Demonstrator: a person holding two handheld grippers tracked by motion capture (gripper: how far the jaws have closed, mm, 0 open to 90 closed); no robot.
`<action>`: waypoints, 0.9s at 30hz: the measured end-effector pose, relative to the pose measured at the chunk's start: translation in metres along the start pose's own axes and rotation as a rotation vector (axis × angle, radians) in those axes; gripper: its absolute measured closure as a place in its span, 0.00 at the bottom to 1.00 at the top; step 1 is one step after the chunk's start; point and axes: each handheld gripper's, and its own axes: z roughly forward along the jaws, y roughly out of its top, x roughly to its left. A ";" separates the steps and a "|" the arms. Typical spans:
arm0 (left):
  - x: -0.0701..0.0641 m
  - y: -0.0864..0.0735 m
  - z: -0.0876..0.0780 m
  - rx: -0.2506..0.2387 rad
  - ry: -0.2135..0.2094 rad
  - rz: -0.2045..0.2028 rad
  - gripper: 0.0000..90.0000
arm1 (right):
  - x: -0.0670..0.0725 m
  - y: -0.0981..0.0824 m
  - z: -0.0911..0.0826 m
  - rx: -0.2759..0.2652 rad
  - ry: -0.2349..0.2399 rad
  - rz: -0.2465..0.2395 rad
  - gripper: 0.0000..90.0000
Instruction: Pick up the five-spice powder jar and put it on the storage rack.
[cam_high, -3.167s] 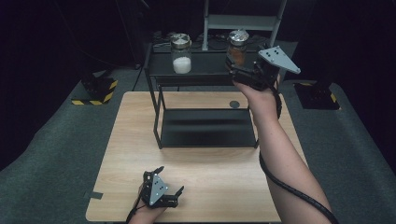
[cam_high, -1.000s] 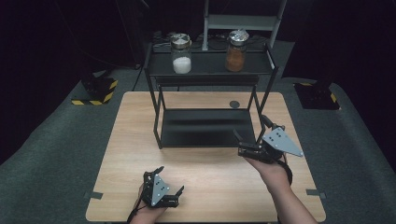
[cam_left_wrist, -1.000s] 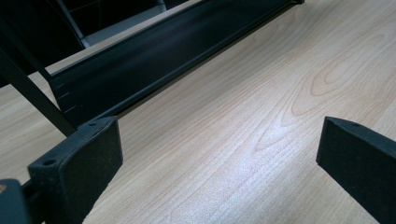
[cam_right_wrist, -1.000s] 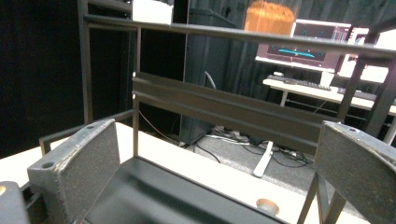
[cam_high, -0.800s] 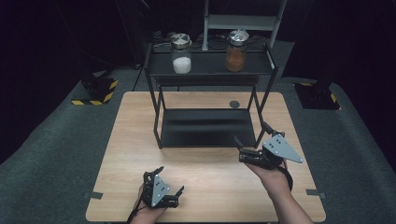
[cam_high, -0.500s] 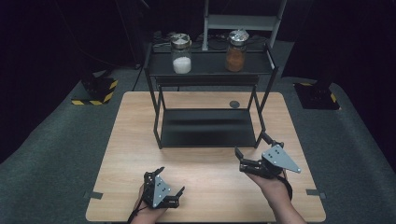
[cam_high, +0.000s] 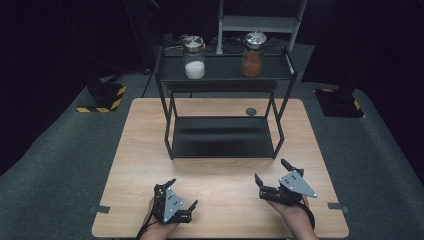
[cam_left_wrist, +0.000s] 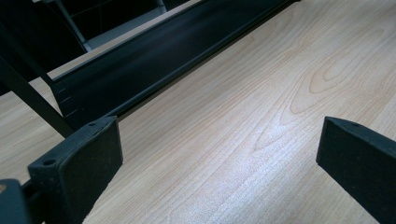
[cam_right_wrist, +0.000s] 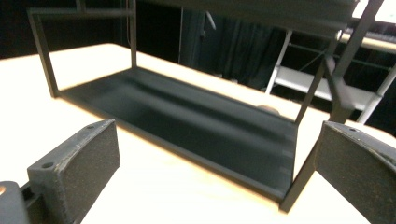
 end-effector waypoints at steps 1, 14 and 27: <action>0.000 0.000 0.000 0.000 0.000 0.001 0.01 | 0.000 -0.003 -0.001 0.011 -0.002 -0.003 0.00; -0.001 0.001 0.000 0.005 0.005 0.009 0.01 | -0.009 -0.030 -0.011 0.119 -0.014 -0.028 0.00; -0.002 0.002 0.001 0.012 0.007 0.010 0.01 | -0.008 -0.033 -0.012 0.188 -0.007 -0.063 0.00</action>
